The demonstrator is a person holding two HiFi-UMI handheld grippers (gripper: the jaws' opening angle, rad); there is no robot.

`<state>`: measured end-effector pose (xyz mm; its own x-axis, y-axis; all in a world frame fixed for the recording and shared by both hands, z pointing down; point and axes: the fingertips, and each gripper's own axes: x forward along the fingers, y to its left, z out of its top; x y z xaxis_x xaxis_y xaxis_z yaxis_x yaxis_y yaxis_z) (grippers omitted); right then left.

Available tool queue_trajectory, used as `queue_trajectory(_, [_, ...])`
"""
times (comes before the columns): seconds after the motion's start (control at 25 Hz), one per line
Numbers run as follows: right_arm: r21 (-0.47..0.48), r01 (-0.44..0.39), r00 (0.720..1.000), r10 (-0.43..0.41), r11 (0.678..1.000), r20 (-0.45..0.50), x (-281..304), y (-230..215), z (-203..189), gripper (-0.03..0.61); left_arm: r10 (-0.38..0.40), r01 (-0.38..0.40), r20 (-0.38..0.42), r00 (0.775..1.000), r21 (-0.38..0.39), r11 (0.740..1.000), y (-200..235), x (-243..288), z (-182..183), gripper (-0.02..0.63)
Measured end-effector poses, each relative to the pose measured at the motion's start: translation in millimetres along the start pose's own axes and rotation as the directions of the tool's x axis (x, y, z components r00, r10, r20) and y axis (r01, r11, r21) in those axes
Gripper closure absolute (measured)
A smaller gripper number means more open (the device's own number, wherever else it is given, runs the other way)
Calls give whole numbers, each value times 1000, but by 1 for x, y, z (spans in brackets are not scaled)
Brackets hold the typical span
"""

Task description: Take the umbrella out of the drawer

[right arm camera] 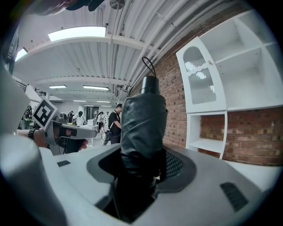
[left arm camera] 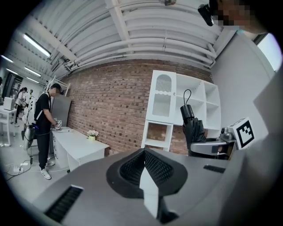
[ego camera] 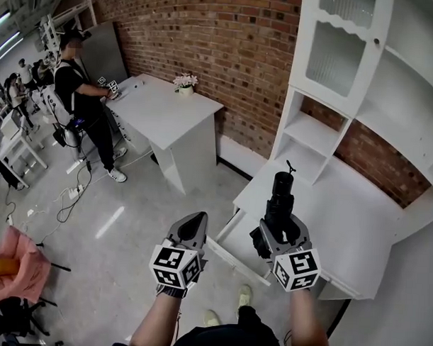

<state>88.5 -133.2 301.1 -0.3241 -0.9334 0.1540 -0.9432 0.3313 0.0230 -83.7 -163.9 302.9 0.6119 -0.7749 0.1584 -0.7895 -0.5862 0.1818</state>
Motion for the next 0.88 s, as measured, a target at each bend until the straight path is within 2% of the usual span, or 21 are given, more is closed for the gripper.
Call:
queue_trajectory(0.4, [-44,26,998,-23,999,63,-17,9,42,365,-14,13,42,999,36,999,-6,-22,26,607])
queue_trajectory(0.88, [-57,38,996,-33,998,88,-33,17,59,365,-22,18,60,998,61,998,-13,-40,42,607])
